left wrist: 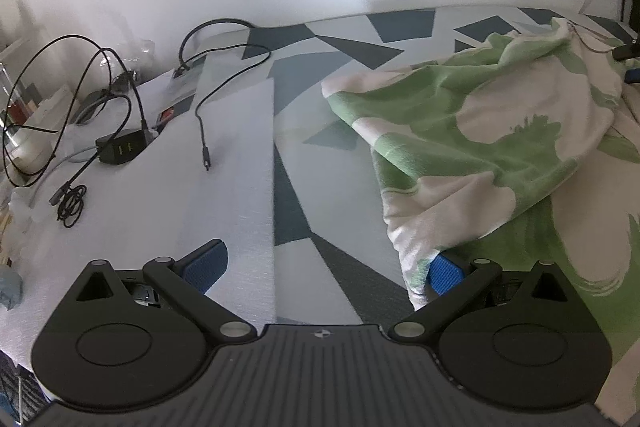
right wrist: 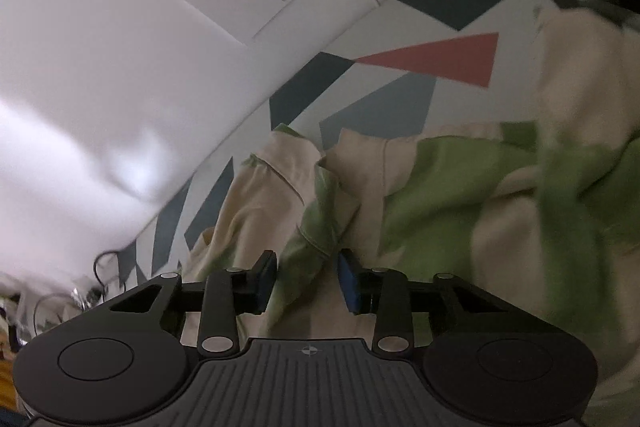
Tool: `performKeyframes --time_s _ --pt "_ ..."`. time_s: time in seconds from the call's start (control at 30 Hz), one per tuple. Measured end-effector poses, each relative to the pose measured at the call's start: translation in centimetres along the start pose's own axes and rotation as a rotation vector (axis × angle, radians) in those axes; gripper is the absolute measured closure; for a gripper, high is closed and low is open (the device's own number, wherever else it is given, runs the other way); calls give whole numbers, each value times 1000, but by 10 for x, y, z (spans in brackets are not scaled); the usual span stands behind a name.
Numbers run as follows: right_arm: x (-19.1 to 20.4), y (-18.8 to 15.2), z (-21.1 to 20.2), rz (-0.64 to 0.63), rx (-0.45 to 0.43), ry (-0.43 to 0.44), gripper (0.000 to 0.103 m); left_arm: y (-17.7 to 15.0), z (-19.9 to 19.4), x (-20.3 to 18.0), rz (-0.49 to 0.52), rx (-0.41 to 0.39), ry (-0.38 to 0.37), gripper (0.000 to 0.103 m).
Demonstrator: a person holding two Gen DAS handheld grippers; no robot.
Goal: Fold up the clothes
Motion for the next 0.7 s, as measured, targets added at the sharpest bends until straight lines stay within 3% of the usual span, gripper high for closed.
performKeyframes --time_s 0.03,0.1,0.3,0.37,0.57,0.7 --pt "2 1 2 4 -11 -4 77 0 0 1 1 4 6 0" --pt "9 3 -3 -2 -39 -18 95 0 2 1 8 16 13 0" --pt "35 9 -74 -57 -199 -4 96 1 4 1 26 14 8 0" --pt "33 4 -99 -52 -224 -40 96 1 4 1 24 15 -10 0" --pt "-19 -40 -107 56 -97 -225 96 -2 2 -2 88 -4 -22 0" --pt "-26 -57 -122 91 -117 -240 96 -2 4 2 70 -5 -38 0"
Point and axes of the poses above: each gripper's, at about its wrist camera, not at the fingertips, and z roughly the way its jaws point, x to its left, y to its top, the point moved 7 cm from there along z, roughly the way its jaws point, and after that the axes turned 5 degrees about -y, right-handed, at the moved point
